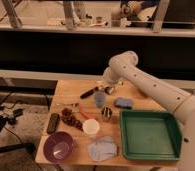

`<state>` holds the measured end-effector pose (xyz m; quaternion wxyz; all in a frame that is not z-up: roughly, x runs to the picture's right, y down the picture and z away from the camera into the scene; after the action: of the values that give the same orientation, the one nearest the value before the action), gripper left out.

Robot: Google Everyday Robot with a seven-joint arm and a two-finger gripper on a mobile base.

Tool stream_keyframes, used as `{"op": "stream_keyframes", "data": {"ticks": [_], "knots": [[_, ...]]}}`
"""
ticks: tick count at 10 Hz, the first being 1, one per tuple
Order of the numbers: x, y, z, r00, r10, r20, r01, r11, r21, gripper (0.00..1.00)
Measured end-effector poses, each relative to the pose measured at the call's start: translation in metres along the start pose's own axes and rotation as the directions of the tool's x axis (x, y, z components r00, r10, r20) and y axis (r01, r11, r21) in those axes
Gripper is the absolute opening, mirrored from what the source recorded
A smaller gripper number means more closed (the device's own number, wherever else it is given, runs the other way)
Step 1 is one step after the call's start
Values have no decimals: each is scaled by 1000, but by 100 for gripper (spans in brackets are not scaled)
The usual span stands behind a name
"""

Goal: Place banana in red bowl

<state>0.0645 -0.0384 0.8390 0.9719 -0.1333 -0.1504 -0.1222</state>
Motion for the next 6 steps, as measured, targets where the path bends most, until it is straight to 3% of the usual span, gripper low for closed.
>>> {"op": "stream_keyframes", "data": {"ticks": [6], "knots": [[-4, -1, 1, 1000, -4, 4, 4, 1000, -1, 5]]}}
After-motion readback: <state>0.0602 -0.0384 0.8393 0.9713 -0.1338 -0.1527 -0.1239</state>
